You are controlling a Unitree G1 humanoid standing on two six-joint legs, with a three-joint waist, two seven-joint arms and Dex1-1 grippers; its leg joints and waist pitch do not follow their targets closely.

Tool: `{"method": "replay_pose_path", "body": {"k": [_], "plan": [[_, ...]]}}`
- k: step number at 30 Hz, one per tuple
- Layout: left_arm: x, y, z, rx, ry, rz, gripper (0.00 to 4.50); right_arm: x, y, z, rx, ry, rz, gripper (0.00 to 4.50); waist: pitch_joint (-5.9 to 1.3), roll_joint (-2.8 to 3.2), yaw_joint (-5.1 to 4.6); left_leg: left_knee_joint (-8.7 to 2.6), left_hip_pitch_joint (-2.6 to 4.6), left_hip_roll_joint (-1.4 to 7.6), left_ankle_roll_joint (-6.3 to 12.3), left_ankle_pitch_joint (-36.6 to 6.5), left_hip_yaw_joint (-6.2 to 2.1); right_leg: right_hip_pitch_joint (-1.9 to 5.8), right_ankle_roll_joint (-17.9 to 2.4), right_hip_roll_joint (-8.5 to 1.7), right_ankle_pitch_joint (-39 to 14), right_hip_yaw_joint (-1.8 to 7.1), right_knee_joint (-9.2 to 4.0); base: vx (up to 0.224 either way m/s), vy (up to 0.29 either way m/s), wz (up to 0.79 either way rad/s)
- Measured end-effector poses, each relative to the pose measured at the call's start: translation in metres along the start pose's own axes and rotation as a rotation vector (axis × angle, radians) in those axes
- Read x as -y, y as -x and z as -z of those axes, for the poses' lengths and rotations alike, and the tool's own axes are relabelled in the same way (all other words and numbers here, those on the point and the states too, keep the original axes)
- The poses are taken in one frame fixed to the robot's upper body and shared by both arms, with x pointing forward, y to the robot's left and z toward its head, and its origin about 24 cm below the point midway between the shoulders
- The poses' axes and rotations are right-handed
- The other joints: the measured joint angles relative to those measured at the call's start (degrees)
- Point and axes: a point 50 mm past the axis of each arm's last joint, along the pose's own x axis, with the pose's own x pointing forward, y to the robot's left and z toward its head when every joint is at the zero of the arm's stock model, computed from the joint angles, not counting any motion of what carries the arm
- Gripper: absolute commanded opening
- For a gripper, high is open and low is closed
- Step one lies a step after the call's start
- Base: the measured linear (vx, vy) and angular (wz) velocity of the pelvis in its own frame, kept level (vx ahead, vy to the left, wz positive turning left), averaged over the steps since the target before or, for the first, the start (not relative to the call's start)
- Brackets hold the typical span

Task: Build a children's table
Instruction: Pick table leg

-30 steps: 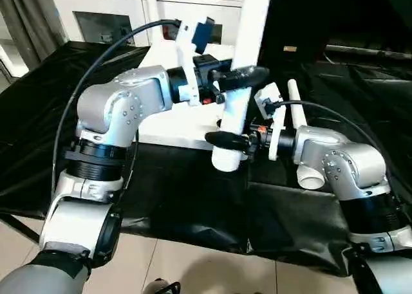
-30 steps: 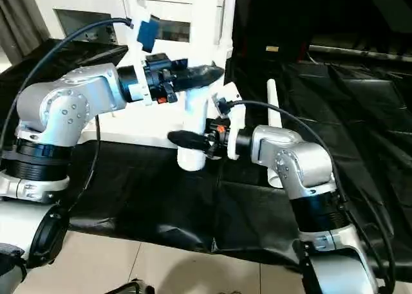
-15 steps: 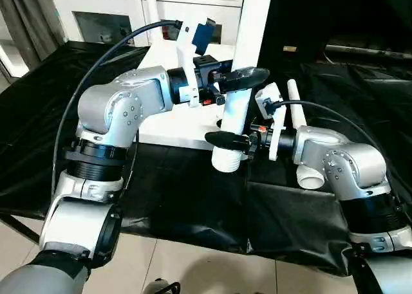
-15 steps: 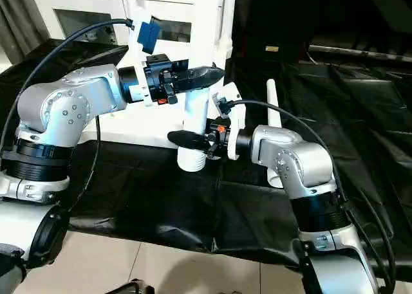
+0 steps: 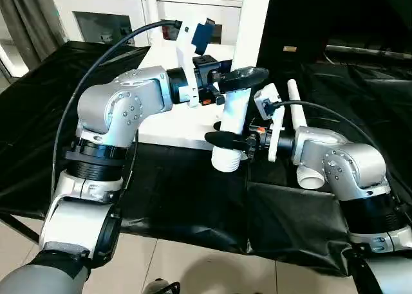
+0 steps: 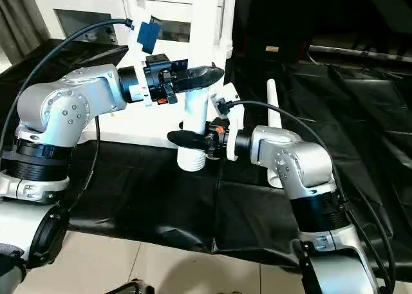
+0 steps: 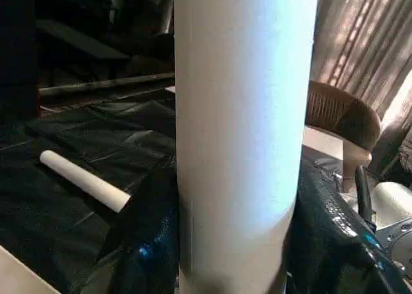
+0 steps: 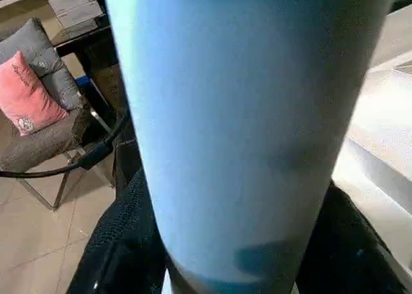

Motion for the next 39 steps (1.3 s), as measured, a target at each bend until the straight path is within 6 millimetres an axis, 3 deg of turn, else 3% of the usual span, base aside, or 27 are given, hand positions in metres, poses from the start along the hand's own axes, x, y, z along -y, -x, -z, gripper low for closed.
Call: {"method": "replay_pose_path", "body": {"k": [1, 4, 9, 17, 20, 23, 27, 30, 35, 37, 39], "plan": [[0.0, 0.0, 0.0, 0.0, 0.0, 0.0, 1.84, 0.0, 0.0, 0.0, 0.0, 0.0, 0.0, 1.96, 0.0, 0.0, 0.0, 0.0, 0.0, 0.0, 0.0, 0.0, 0.0, 0.0, 0.0, 0.0, 0.0, 0.0, 0.0, 0.0, 0.0, 0.0], [-0.001, 0.0, 0.0, 0.0, 0.006, -0.01, 2.54, 0.0, -0.001, 0.0, 0.002, -0.001, 0.002, 1.96, 0.0, 0.0, -0.01, 0.0, 0.0, 0.0, 0.0, 0.0, 0.0, 0.0, 0.0, 0.0, 0.0, 0.0, 0.01, 0.0, 0.0, 0.0], [-0.003, 0.005, -0.003, 0.056, 0.041, -0.028, 2.87, 0.005, 0.003, -0.003, 0.042, -0.015, 0.063, 1.95, 0.0, 0.01, -0.01, 0.02, 0.0, 0.0, 0.0, 0.0, 0.0, 0.0, -0.01, 0.0, 0.0, 0.0, 0.01, 0.0, 0.0, 0.0], [-0.006, 0.011, -0.004, 0.303, 0.168, -0.053, 2.97, 0.01, 0.014, -0.019, 0.248, -0.098, 0.121, 1.94, -0.01, 0.01, -0.01, 0.08, -0.02, 0.0, 0.0, 0.0, 0.0, 0.01, -0.02, 0.0, 0.01, 0.0, 0.01, 0.0, 0.0, 0.0], [-0.014, 0.02, -0.006, 0.386, 0.116, -0.218, 2.97, 0.014, 0.021, -0.025, 0.265, -0.059, 0.209, 1.94, -0.06, 0.1, -0.15, 0.07, 0.02, 0.01, 0.0, -0.01, -0.01, 0.08, -0.01, 0.0, 0.01, 0.0, 0.01, 0.0, 0.0, 0.0], [-0.029, 0.04, 0.02, 0.26, -0.069, -0.525, 2.97, 0.032, 0.04, -0.021, 0.182, 0.067, 0.482, 1.94, -0.11, 0.13, -0.33, 0.0, 0.09, 0.02, -0.05, 0.02, -0.02, 0.13, 0.36, 0.02, -0.16, 0.0, -0.02, 0.0, 0.0, 0.0], [-0.04, 0.069, 0.068, 0.039, -0.26, -0.825, 2.97, 0.045, 0.056, 0.008, 0.108, 0.181, 0.756, 1.94, -0.11, 0.1, -0.62, -0.07, -0.03, 0.02, -0.22, 0.12, -0.05, -0.06, 0.48, 0.07, -0.16, 0.0, -0.05, 0.0, 0.0, 0.0], [-0.035, 0.087, 0.094, -0.051, -0.436, -0.947, 2.97, 0.043, 0.061, 0.031, 0.086, 0.222, 0.862, 1.94, -0.11, 0.11, -1.4, -0.23, 0.02, 0.02, -0.22, 0.11, -0.06, 0.0, 0.51, 0.08, -0.18, -0.02, -0.23, 0.0, 0.0, 0.0], [-0.021, 0.108, 0.129, -0.063, -0.418, -1.07, 2.97, 0.024, 0.063, 0.064, 0.095, 0.29, 0.958, 1.94, -0.24, 0.66, -1.7, -0.22, -0.07, -0.12, 0.23, -0.14, 0.12, 0.25, 0.63, -0.24, -0.22, 0.11, -0.51, 0.0, 0.0, 0.0], [-0.022, 0.113, 0.132, -0.059, -0.412, -1.104, 2.97, 0.021, 0.063, 0.072, 0.134, 0.249, 0.988, 1.94, -0.3, 1.07, -1.72, 0.43, -0.21, -0.36, 1.17, -0.34, -0.04, 0.26, 0.98, -0.75, -0.12, 0.39, -0.49, -0.009, 0.053, -0.01], [-0.021, 0.114, 0.131, -0.026, -0.417, -1.14, 2.97, 0.02, 0.066, 0.076, 0.192, 0.199, 1.021, 1.94, -0.78, 2.12, -1.35, 2.86, -1.1, -1.42, 3.76, -1.82, -1.37, 0.28, 2.07, -1.66, -0.09, 0.61, -0.15, -0.029, 0.142, 0.0]]}}
